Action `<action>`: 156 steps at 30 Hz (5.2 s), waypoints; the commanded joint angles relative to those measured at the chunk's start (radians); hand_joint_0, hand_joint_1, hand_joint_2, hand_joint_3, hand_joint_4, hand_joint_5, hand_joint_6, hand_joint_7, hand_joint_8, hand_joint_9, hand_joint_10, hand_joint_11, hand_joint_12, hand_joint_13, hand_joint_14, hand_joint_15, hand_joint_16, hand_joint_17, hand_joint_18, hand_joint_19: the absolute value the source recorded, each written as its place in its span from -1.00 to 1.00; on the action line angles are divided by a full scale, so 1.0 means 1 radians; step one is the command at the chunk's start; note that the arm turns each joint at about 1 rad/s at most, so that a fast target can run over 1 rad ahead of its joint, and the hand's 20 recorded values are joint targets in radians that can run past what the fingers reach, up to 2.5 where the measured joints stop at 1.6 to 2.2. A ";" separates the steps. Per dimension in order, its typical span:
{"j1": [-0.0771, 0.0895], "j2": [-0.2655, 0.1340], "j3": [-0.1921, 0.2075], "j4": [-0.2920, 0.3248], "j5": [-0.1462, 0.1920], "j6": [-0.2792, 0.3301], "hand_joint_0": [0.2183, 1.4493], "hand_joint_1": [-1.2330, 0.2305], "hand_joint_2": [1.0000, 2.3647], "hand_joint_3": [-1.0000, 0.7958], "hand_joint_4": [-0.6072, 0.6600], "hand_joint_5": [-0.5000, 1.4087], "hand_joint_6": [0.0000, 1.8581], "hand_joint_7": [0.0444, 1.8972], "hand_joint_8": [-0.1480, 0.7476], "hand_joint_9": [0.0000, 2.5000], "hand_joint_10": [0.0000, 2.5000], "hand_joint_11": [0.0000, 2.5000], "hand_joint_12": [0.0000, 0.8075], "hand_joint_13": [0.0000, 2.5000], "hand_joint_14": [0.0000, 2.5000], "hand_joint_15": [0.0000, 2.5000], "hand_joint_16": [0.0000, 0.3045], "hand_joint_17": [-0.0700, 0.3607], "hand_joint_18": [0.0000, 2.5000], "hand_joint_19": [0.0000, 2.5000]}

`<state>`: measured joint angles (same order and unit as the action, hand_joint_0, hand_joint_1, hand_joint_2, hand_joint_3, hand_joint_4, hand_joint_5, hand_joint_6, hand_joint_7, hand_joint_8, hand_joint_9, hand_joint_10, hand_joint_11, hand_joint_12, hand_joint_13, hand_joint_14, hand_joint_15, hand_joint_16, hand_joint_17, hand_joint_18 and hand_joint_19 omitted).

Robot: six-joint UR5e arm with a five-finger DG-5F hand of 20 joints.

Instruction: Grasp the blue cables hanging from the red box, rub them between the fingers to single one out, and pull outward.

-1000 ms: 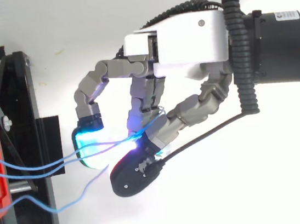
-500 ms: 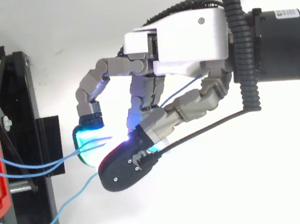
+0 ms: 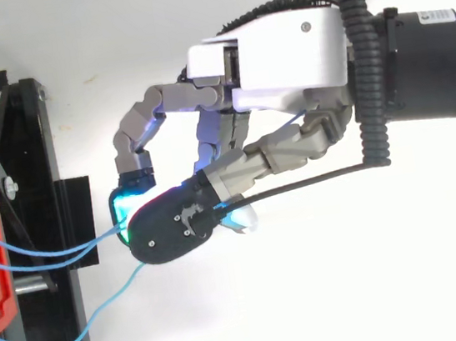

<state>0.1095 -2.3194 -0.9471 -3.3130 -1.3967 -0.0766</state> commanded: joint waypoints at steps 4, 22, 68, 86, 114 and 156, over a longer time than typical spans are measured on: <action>-0.001 0.000 0.011 0.000 0.002 0.000 -0.38 -0.20 -0.98 -0.25 0.01 -0.64 -0.06 -0.06 -0.15 0.10 -0.99 0.14 -0.16 0.04 -0.98 -0.20 -0.64 -0.11 -0.28 -0.44; -0.001 0.000 0.011 -0.002 0.001 -0.002 -0.38 -0.23 -0.99 -0.37 0.01 -0.65 -0.06 -0.11 -0.17 0.09 -0.99 0.13 -0.17 0.04 -0.98 -0.20 -0.65 -0.13 -0.29 -0.43; -0.001 0.000 0.011 0.000 -0.002 -0.002 -0.37 -0.19 -0.99 -0.30 -0.03 -0.64 -0.05 -0.06 -0.16 0.10 -0.99 0.15 -0.18 0.03 -0.97 -0.20 -0.65 -0.12 -0.29 -0.43; -0.004 0.000 0.027 -0.034 -0.002 -0.002 -0.42 -0.44 -1.00 -0.44 0.03 -0.65 -0.04 -0.11 -0.14 0.07 -0.99 0.14 -0.14 0.01 -0.98 -0.21 -0.66 -0.13 -0.28 -0.46; -0.008 0.000 0.047 -0.066 -0.004 -0.009 -0.29 -0.47 -0.97 -0.15 -0.06 -0.65 -0.03 -0.07 -0.15 0.06 -0.99 0.14 -0.17 0.01 -0.98 -0.21 -0.66 -0.13 -0.27 -0.45; -0.013 0.000 0.074 -0.105 -0.004 -0.023 -0.38 -0.17 -0.99 -0.31 -0.02 -0.64 -0.06 -0.04 -0.14 0.09 -0.99 0.14 -0.18 0.02 -0.98 -0.20 -0.66 -0.13 -0.29 -0.43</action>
<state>0.0976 -2.3199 -0.8735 -3.4176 -1.4005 -0.0997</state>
